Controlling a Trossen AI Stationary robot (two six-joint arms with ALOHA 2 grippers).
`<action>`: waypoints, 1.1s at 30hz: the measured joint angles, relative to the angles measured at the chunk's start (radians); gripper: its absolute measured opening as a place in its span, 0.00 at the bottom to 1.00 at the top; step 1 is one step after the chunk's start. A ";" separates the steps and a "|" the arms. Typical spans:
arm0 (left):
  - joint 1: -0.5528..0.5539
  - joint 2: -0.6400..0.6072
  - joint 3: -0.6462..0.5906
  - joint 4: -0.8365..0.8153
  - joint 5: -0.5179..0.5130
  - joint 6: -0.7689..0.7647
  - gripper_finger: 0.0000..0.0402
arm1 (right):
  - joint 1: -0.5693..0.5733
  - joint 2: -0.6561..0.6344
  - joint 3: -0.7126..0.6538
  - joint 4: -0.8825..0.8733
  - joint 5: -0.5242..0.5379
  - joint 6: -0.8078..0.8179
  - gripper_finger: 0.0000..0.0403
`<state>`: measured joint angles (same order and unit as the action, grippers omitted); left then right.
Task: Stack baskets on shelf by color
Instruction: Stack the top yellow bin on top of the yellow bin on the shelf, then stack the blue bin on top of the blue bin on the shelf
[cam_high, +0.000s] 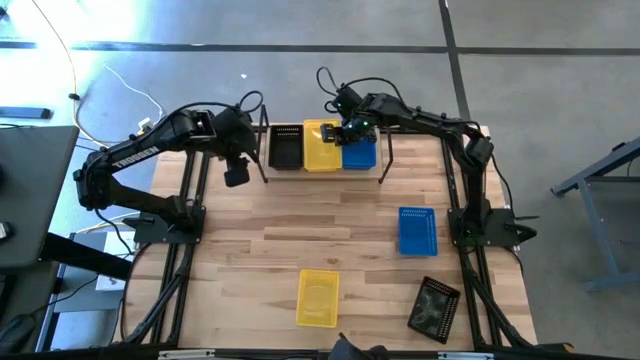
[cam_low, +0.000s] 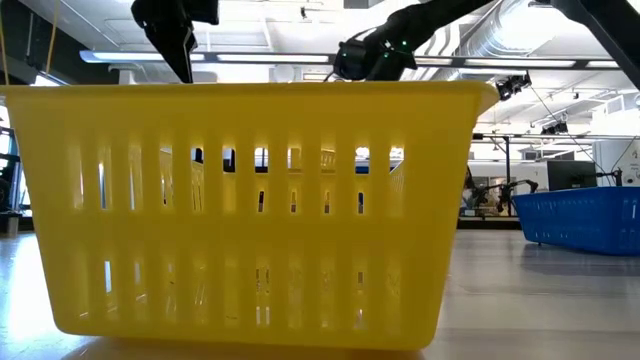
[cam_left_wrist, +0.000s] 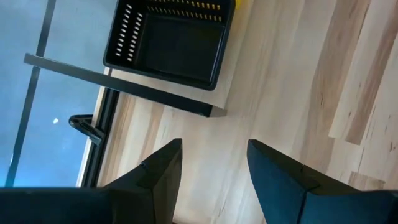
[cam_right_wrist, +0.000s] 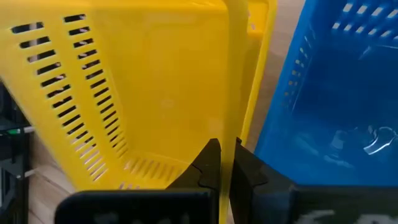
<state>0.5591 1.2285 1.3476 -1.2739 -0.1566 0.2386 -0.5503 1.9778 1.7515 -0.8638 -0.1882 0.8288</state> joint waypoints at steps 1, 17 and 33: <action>0.000 0.000 0.000 0.000 0.000 0.000 0.43 | 0.000 0.000 0.000 0.001 0.000 0.000 0.00; 0.000 0.000 0.000 0.000 0.001 -0.008 0.43 | 0.000 0.000 0.000 0.021 0.005 -0.019 0.18; 0.000 -0.005 -0.028 -0.002 0.006 -0.026 0.43 | 0.050 -0.101 0.002 -0.052 0.007 -0.172 0.25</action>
<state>0.5591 1.2240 1.3197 -1.2756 -0.1508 0.2128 -0.5007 1.8767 1.7531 -0.9154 -0.1811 0.6566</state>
